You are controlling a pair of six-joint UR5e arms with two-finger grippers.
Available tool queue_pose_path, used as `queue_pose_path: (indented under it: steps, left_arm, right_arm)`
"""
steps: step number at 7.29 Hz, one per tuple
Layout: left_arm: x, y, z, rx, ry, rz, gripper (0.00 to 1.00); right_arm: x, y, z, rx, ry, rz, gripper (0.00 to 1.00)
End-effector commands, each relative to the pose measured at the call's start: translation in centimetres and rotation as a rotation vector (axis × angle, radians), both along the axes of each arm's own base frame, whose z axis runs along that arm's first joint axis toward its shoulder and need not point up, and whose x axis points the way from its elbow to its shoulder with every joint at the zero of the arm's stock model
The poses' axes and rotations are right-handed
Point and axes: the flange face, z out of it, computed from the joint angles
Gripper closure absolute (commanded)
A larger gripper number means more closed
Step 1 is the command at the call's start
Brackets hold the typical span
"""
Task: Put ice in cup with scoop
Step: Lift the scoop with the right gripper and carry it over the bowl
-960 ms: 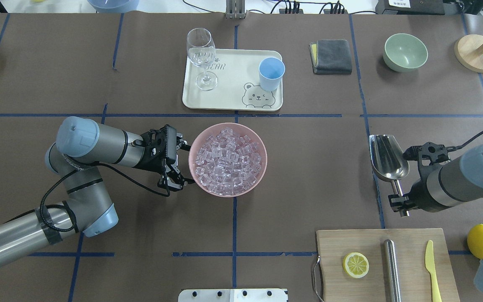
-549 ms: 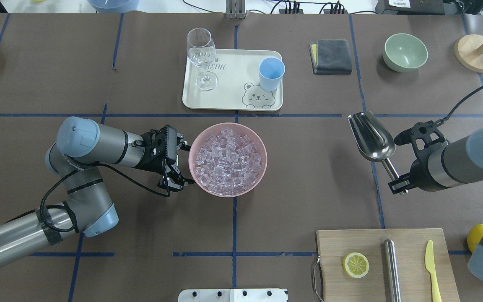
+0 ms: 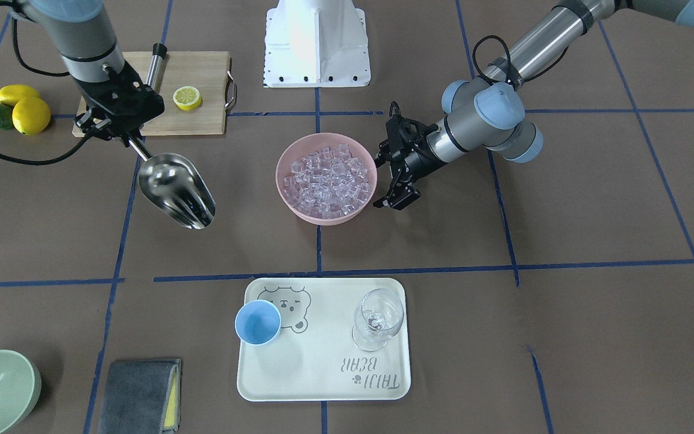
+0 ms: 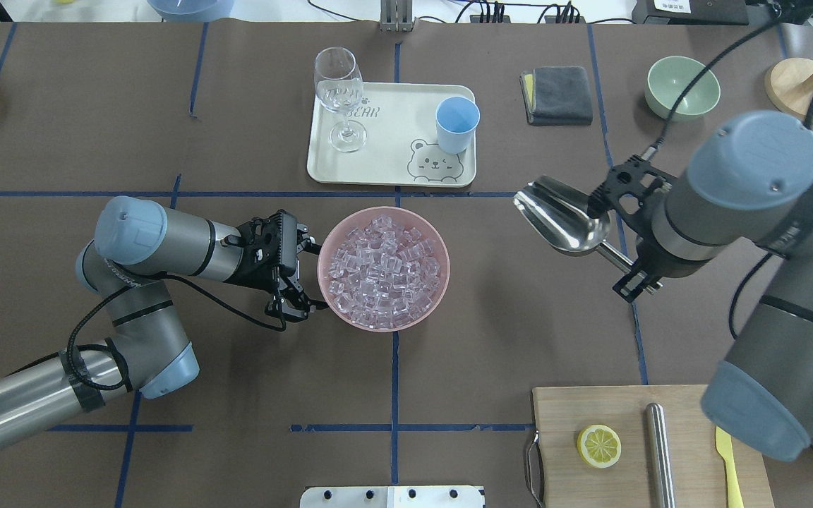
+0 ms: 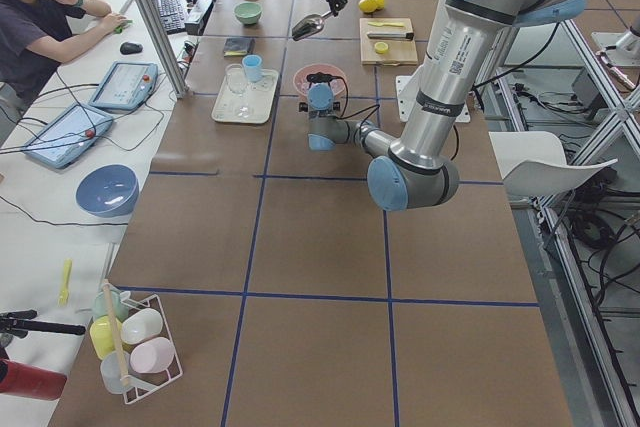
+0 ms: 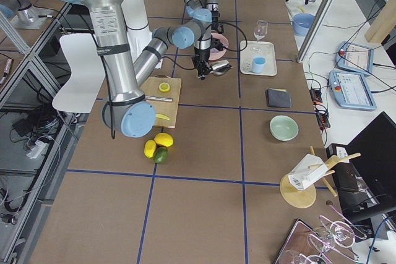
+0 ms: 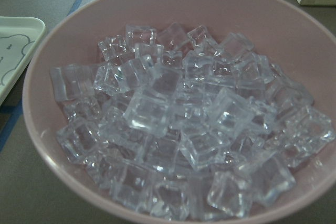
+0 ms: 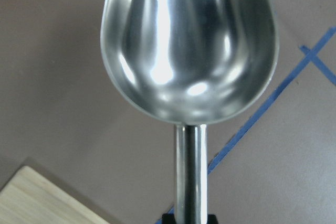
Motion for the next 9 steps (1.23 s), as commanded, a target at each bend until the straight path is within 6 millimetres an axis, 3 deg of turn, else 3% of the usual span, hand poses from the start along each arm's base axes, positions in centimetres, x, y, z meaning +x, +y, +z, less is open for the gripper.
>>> queue_pose_path:
  steps: [1, 3, 4, 6, 7, 9]
  left_arm:
    - [0.1, 0.1, 0.0, 0.000, 0.000, 0.001, 0.00]
    - [0.0, 0.0, 0.0, 0.001, 0.001, 0.000, 0.00]
    - [0.0, 0.0, 0.0, 0.001, 0.002, 0.000, 0.00]
    - [0.0, 0.0, 0.0, 0.000, 0.003, 0.000, 0.00]
    - [0.0, 0.1, 0.0, 0.000, 0.003, 0.001, 0.00]
    - [0.0, 0.0, 0.0, 0.001, 0.002, 0.000, 0.00]
  right_arm:
    - [-1.1, 0.6, -9.3, -0.016, 0.093, -0.040, 1.00]
    - [-4.0, 1.0, -11.8, 0.009, 0.183, -0.118, 1.00]
    - [-6.3, 1.5, -13.9, 0.004, 0.266, -0.168, 1.00]
    - [-11.1, 3.3, -15.8, 0.039, 0.327, -0.285, 1.00]
    - [-13.8, 2.8, -16.3, 0.031, 0.373, -0.304, 1.00]
    - [-16.5, 1.8, -17.4, 0.022, 0.423, -0.382, 1.00]
